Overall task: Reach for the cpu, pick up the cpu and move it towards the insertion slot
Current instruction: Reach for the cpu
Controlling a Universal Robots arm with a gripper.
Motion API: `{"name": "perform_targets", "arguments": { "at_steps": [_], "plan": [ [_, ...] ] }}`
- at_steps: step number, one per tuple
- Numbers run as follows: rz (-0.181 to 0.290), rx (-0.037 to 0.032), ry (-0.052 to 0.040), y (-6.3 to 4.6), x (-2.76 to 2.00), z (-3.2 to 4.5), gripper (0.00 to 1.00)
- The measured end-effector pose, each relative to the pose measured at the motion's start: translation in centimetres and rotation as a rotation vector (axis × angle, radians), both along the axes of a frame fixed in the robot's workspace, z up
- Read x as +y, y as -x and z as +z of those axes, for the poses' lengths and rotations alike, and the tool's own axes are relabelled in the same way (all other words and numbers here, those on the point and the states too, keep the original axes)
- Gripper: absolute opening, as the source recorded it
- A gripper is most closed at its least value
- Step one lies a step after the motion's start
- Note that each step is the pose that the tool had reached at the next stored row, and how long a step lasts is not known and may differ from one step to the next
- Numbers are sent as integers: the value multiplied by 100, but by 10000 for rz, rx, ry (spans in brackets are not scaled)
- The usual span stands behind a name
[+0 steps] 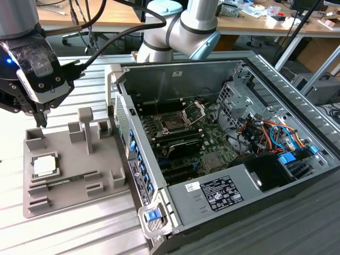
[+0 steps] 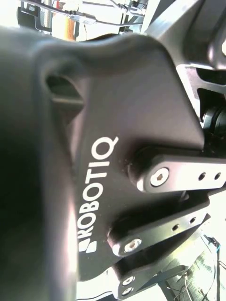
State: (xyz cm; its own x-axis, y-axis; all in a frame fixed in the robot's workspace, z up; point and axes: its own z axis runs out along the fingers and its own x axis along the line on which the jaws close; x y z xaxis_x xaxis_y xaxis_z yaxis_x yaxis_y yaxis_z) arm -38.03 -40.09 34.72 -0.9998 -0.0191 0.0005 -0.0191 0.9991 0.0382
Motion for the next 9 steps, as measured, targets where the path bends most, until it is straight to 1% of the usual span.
{"name": "perform_targets", "arguments": {
  "at_steps": [9],
  "plan": [
    [0,0,0,0,0,-12,11]
  ]
}}
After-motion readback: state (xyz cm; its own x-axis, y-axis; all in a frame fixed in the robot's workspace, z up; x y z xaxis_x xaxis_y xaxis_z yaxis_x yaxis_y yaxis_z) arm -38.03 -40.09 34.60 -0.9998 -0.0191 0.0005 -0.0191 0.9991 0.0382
